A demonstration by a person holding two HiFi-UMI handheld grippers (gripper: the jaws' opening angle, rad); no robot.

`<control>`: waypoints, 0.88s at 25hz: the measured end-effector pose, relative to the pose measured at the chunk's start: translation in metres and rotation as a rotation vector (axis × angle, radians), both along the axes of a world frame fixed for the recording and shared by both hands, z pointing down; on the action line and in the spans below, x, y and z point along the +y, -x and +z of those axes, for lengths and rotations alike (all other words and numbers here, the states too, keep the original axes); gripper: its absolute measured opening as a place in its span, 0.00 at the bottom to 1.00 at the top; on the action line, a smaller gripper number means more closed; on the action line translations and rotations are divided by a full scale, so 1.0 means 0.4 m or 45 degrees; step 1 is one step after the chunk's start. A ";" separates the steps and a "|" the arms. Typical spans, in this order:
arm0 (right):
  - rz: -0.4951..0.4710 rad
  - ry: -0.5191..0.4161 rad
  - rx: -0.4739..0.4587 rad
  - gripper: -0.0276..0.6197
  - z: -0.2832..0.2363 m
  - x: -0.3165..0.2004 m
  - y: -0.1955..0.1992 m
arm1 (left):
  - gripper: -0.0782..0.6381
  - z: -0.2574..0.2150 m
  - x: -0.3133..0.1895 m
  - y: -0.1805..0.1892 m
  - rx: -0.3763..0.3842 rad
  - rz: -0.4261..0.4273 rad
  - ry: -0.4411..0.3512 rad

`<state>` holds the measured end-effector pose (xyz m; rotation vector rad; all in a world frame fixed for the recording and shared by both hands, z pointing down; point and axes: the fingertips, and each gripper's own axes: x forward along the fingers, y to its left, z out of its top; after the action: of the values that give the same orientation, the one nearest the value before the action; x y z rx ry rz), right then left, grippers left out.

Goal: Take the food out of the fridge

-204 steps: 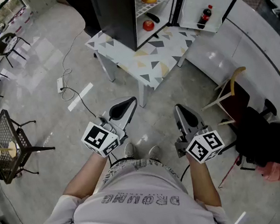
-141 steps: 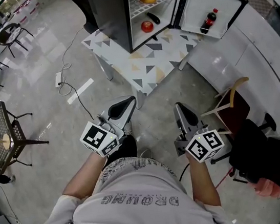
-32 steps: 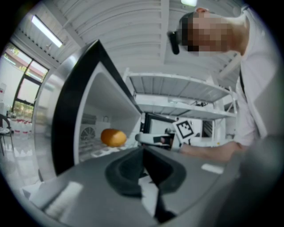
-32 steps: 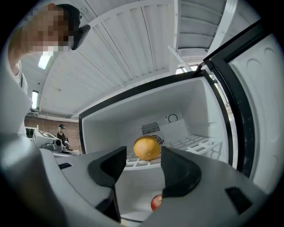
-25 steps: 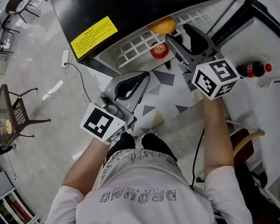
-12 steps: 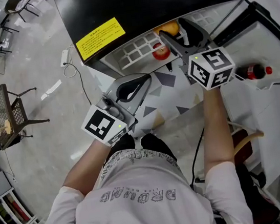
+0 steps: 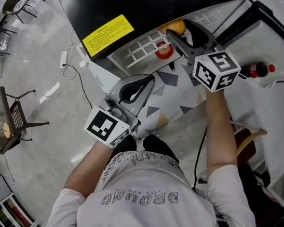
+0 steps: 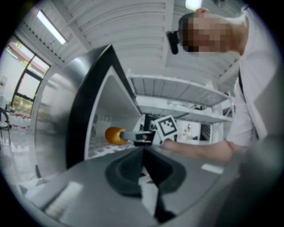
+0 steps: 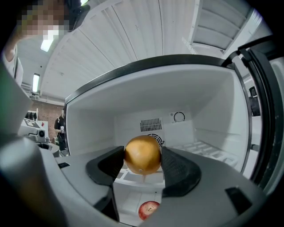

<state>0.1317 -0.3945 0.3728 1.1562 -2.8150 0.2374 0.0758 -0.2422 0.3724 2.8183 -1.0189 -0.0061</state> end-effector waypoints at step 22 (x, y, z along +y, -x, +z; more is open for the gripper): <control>0.181 -0.017 -0.050 0.44 -0.068 0.199 -0.058 | 0.12 -0.050 0.096 0.032 0.036 0.136 -0.040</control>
<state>0.1551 -0.3150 0.3455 1.3713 -2.7739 0.2547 0.0630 -0.2040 0.3523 2.8885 -0.8686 -0.0509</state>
